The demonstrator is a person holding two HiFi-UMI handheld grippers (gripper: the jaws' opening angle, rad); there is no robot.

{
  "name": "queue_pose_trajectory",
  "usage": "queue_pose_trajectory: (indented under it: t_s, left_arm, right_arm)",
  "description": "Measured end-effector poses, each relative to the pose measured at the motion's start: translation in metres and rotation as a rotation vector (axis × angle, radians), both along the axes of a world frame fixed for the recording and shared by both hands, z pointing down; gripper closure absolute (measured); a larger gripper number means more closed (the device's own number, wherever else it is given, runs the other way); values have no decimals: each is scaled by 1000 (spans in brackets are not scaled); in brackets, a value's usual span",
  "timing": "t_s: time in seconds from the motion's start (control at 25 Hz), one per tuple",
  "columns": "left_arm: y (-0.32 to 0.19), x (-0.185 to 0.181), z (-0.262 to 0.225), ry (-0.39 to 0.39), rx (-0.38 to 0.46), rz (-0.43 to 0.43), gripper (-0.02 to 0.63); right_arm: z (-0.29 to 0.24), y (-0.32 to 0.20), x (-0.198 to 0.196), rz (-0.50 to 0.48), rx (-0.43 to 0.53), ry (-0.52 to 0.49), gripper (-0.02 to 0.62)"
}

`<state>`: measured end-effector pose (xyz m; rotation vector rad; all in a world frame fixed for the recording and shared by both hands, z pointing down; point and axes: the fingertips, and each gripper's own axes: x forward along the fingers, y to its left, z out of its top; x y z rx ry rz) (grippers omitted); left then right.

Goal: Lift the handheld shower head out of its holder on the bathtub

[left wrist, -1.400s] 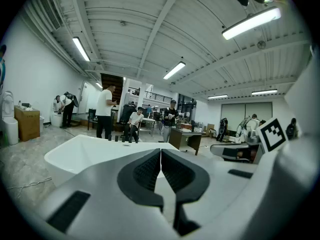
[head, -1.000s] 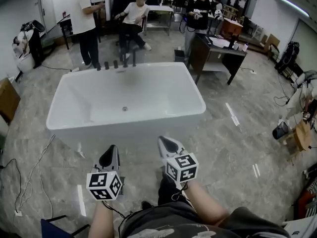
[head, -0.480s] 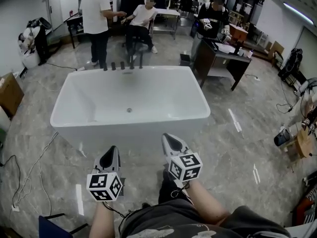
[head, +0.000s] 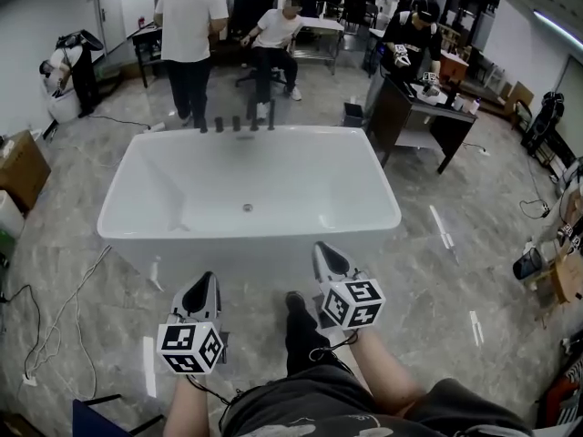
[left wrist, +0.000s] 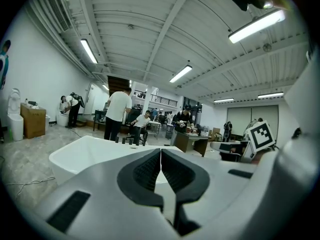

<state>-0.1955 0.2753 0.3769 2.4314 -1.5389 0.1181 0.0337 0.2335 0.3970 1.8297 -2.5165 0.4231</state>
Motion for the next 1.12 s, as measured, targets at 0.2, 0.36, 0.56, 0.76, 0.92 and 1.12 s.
queue_pose_trajectory:
  t_s: [0.2, 0.36, 0.56, 0.76, 0.92, 1.12]
  left_arm:
    - [-48, -2, 12, -8, -17, -24, 591]
    - [-101, 10, 19, -10, -34, -36, 591]
    - [-175, 33, 25, -14, -55, -45, 591]
    - [-243, 49, 29, -8, -87, -67, 591]
    - [-302, 66, 30, -7, -108, -78, 591]
    - [-378, 86, 34, -7, -124, -93, 591]
  right_arm:
    - [12, -59, 6, -12, 8, -9, 568]
    - [25, -119, 27, 0, -16, -28, 568]
    - [38, -196, 54, 5, -54, -40, 568]
    - [41, -271, 71, -13, -76, -33, 568]
    - [44, -330, 85, -31, -95, -30, 568]
    - [54, -407, 105, -45, -128, -22, 568]
